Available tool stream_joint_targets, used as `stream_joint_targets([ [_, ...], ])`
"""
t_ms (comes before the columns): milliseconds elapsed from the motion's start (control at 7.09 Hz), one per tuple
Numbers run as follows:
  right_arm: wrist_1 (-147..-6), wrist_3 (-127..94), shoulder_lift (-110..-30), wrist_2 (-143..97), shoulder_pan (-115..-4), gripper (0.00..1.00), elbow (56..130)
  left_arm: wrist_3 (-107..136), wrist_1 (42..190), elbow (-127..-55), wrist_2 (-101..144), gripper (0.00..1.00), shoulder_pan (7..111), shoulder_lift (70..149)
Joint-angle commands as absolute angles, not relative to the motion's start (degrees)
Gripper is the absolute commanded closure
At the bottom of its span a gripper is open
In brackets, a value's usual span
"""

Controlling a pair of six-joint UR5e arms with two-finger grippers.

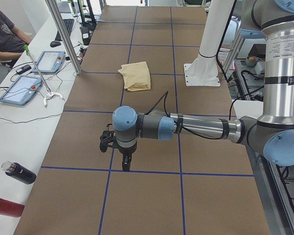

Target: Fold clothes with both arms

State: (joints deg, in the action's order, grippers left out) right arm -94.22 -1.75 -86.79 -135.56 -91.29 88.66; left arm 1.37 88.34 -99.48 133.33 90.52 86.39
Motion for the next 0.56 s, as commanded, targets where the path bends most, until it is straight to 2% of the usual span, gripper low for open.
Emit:
stream_joint_targets([
  [0, -94.2, -2.5, -86.7, -135.6, -91.3, 0.0, 88.6, 1.1, 88.2, -99.6, 133.3, 0.01, 90.5, 86.4],
  [423, -94.7, -5.3, -86.7, -135.9, -91.2, 0.0, 88.8, 1.1, 88.0, -99.3, 134.1, 0.01, 90.5, 86.4],
])
